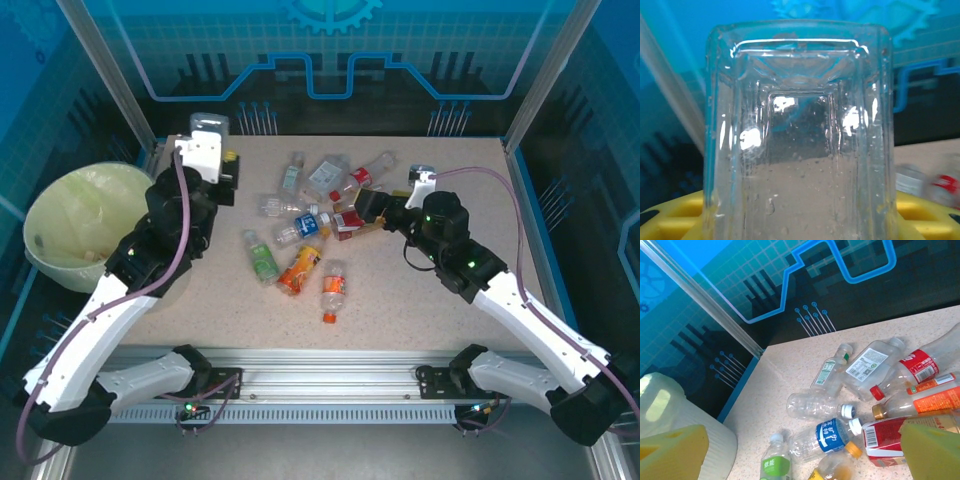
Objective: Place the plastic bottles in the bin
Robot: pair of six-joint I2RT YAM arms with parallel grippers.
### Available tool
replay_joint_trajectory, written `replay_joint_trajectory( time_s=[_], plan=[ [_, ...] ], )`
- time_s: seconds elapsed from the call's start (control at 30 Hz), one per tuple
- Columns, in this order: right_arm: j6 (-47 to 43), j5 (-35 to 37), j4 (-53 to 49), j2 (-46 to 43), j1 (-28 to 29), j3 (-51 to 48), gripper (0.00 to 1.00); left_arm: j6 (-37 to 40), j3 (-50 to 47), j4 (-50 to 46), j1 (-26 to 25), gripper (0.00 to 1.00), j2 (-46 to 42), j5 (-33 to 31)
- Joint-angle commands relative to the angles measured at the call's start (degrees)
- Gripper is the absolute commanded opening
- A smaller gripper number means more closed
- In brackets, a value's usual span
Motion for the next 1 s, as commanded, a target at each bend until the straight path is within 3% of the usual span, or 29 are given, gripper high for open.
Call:
replay_joint_trajectory(
  time_s=[0.0,0.13,0.33,0.53,0.83,0.97],
  plan=[
    [-0.50,1.39,1.91,-0.89,-0.73,-0.51,1.00,4.57,2.65,-1.10,5.14,0.43,1.36,-10.05],
    [-1.67,0.62,1.46,-0.71,-0.82,-0.14,1.00,5.74,3.09,-0.81,13.66,0.43,2.65,-13.47],
    [-3.68,-0.08,1.46,-0.54,-1.03,0.37,1.00,2.88,-0.04,-2.88,27.47,0.42,3.22,-12.72],
    [-5.10,-0.69,-0.46,0.12,-1.07,2.13,1.00,-7.16,-1.46,-9.71,39.36,0.42,4.85,-6.13],
    [-6.10,-2.63,-1.26,1.39,-1.19,3.64,1.00,-15.21,-4.49,-12.31,54.38,0.43,9.92,0.76],
    [-4.55,-3.01,-0.83,1.92,-1.15,3.46,1.00,-17.11,-3.84,-12.55,56.61,0.49,12.86,-0.51]
  ],
)
